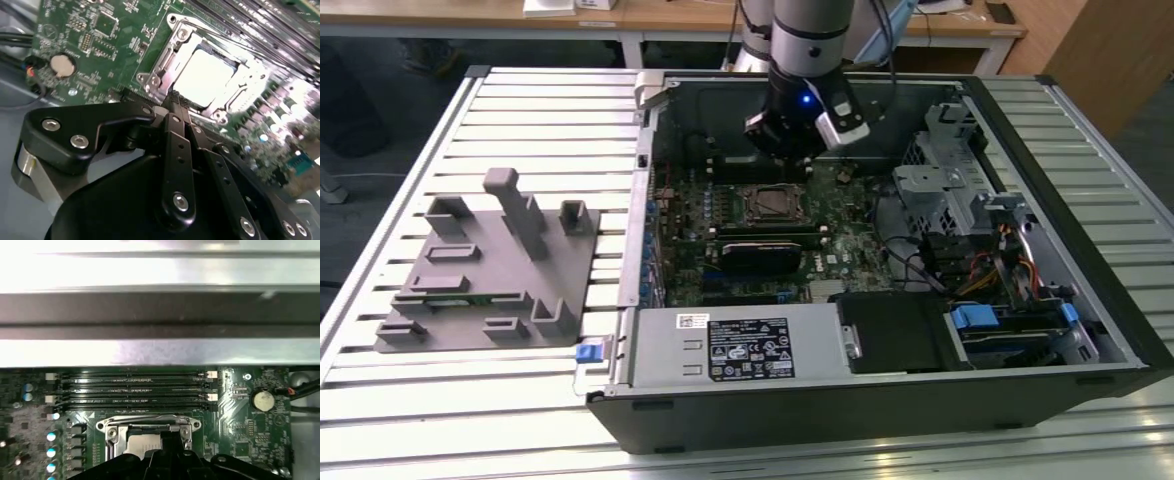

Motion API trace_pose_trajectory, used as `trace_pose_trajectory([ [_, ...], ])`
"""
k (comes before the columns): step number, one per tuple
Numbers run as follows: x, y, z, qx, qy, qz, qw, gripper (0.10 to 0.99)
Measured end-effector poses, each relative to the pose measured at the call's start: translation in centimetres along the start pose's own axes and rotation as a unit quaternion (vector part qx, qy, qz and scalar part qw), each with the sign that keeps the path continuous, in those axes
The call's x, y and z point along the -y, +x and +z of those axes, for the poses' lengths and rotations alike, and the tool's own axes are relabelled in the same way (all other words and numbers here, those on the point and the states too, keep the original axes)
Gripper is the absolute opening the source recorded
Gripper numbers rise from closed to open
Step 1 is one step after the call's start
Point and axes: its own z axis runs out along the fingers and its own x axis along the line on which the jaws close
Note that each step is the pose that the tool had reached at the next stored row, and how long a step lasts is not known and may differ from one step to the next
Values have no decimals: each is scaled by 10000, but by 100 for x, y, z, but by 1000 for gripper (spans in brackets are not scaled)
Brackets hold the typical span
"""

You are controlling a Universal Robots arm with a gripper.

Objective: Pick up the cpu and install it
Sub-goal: 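Install the second cpu locking lever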

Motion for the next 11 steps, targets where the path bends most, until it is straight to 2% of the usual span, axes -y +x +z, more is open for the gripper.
trace_pose_trajectory([
  [2, -3, -1, -55, -1, 2, 0, 10000, 106],
  [5, 23, -2, -59, -4, 2, 0, 10000, 106],
  [11, 134, -6, -66, -5, 2, 0, 10000, 106],
])
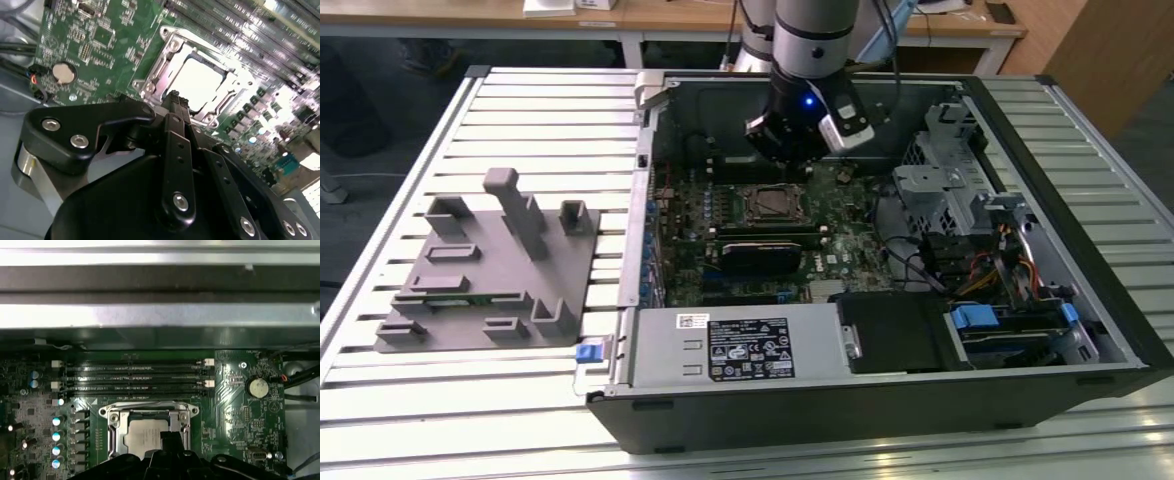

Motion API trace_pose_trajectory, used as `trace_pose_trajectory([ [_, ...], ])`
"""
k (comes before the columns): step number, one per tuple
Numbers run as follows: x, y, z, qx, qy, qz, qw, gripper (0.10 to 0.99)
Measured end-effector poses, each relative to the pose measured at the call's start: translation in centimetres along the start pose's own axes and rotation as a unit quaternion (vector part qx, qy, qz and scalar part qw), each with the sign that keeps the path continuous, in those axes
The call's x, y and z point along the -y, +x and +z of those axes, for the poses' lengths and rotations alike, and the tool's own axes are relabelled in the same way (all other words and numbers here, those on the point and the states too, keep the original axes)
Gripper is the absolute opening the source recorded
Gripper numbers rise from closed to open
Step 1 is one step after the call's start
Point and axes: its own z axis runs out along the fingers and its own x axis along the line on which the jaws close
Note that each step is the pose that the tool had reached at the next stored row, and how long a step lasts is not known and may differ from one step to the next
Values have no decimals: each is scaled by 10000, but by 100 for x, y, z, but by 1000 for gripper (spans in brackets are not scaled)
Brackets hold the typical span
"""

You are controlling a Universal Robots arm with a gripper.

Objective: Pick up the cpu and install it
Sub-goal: 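Install the second cpu locking lever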

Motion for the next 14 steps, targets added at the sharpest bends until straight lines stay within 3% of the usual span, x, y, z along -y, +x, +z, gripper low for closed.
trace_pose_trajectory([
  [14, 207, -7, -13, 0, 0, 0, 10000, 106],
])
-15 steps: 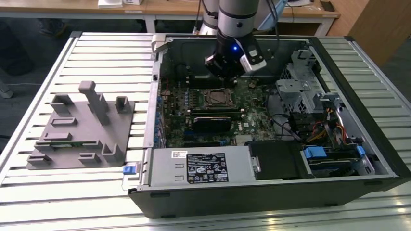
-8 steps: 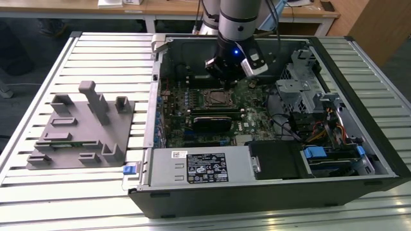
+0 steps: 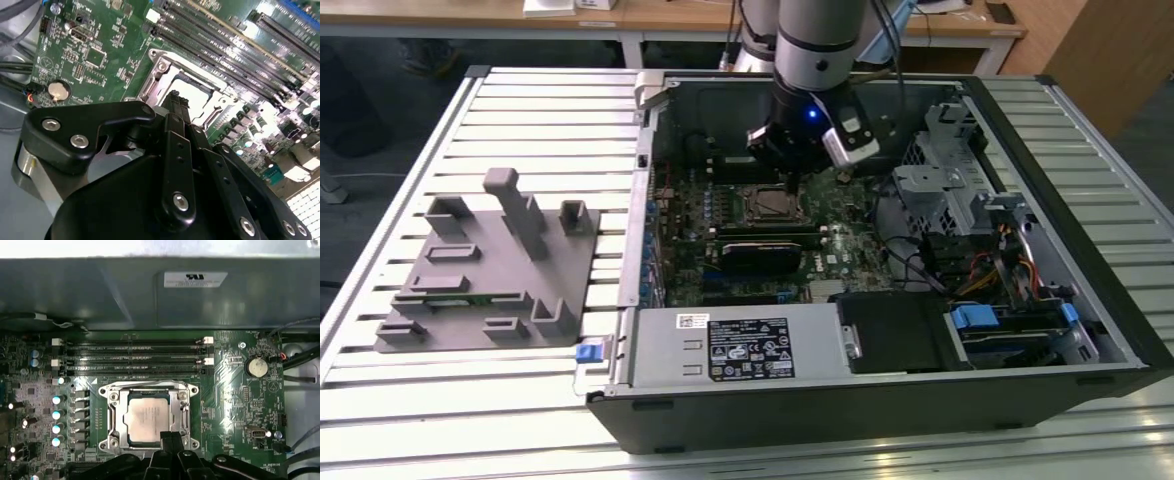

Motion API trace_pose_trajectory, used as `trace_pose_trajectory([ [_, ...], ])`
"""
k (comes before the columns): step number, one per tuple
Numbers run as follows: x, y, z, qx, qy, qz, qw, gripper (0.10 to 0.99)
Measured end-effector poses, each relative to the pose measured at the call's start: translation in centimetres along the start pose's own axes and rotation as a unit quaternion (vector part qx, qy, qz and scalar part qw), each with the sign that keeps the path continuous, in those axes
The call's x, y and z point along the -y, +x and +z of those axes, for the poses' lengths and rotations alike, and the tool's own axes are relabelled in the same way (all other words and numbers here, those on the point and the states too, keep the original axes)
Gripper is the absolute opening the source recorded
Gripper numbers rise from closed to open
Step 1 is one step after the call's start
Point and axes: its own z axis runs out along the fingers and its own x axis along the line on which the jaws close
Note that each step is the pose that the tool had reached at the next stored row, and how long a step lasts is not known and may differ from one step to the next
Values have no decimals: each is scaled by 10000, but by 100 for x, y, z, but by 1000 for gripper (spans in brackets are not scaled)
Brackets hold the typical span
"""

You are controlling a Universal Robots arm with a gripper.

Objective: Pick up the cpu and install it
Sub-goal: 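Install the second cpu locking lever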

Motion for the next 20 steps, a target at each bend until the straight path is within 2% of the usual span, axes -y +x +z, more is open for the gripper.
trace_pose_trajectory([
  [4, 43, -2, -3, -1, 0, 0, 10000, 106],
  [8, 51, -8, -8, -70, -42, 5, 10000, 106],
  [11, 87, -9, -11, -73, -55, 5, 10000, 106],
  [17, 223, -13, -18, -74, -57, 5, 10000, 106],
  [20, 256, 16, -20, -73, -57, 4, 10000, 106],
])
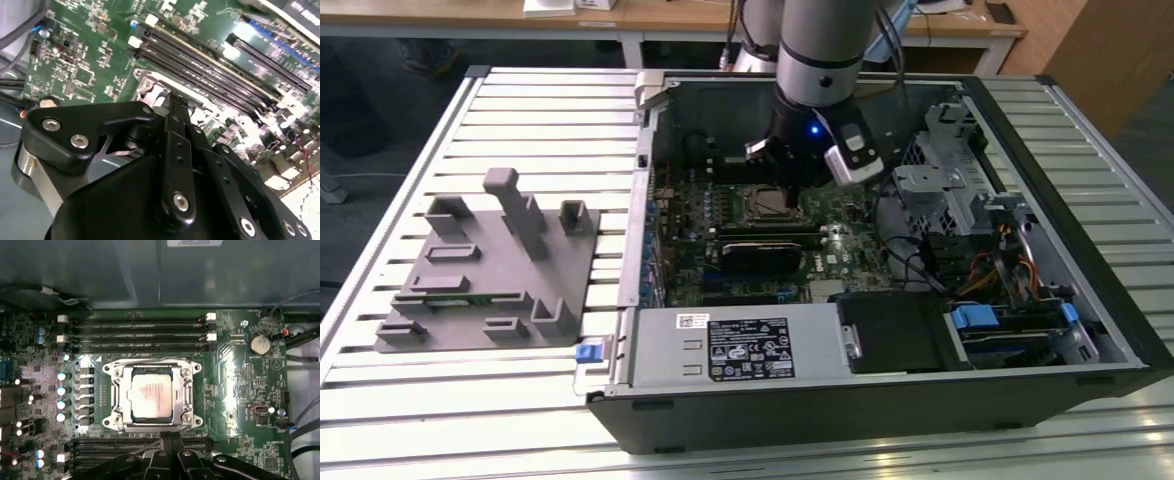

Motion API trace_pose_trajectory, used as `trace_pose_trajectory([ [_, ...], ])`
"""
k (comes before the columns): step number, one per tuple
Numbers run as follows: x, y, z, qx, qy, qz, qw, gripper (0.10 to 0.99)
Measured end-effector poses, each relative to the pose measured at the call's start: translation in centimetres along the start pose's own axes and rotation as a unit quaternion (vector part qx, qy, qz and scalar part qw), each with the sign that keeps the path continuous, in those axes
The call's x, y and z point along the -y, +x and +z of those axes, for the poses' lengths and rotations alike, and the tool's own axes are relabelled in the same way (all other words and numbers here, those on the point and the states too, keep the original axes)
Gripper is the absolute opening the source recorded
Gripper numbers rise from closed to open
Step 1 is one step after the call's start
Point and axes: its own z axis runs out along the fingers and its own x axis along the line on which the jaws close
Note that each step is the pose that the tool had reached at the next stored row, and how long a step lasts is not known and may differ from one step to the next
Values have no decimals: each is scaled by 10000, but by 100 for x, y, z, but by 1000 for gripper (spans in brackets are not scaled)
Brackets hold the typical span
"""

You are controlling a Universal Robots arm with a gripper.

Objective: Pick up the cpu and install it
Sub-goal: 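Install the second cpu locking lever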

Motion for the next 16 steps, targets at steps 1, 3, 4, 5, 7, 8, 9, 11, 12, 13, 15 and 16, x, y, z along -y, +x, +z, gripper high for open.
trace_pose_trajectory([
  [1, 8, 26, -1, 0, 1, 0, 10000, 106],
  [3, 31, 63, -2, 0, 0, 0, 10000, 106],
  [4, 51, 73, -3, 0, 0, 0, 10000, 106],
  [5, 72, 83, -4, 0, 0, -1, 10000, 106],
  [7, 103, 119, -6, 0, 0, 0, 10000, 106],
  [8, 113, 142, -7, 0, 0, -1, 10000, 106],
  [9, 120, 165, -7, 0, 0, -1, 10000, 106],
  [11, 127, 213, -7, 0, 0, 0, 10000, 106],
  [12, 128, 239, -5, 0, -1, 0, 10000, 106],
  [13, 129, 259, -2, 1, -1, -1, 10000, 106],
  [15, 131, 278, 14, 0, 0, 0, 10000, 106],
  [16, 133, 279, 32, -2, 0, 0, 10000, 106],
])
